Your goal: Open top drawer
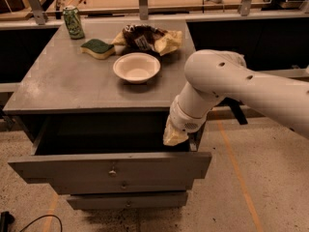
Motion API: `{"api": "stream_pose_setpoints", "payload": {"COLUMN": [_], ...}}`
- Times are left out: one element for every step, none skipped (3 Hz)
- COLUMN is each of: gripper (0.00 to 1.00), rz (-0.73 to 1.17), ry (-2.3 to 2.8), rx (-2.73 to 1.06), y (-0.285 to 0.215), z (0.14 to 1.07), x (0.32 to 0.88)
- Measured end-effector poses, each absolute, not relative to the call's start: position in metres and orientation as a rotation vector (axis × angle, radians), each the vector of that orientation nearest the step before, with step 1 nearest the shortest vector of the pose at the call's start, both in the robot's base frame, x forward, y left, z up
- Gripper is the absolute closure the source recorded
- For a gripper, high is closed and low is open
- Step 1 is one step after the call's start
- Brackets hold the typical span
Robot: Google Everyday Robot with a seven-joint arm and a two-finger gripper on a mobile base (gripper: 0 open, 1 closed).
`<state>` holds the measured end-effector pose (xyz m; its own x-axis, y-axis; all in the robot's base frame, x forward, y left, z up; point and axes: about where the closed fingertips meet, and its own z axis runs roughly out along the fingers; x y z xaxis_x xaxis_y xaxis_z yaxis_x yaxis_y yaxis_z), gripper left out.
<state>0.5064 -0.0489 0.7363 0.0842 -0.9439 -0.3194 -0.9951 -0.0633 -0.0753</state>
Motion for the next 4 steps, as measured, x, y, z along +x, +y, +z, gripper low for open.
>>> {"api": "stream_pose_setpoints", "payload": {"gripper": [1.00, 1.00, 1.00, 1.00], "rz": [0.217, 0.163, 0.096, 0.041], "ry": [1.934, 1.926, 1.910, 1.887], "rx": [-2.062, -2.047, -2.043, -2.043], "y": [-0.044, -0.040, -0.036, -0.031], "z": [0.723, 0.709, 0.695, 0.682], "x": [0.514, 0.519, 0.520, 0.524]}}
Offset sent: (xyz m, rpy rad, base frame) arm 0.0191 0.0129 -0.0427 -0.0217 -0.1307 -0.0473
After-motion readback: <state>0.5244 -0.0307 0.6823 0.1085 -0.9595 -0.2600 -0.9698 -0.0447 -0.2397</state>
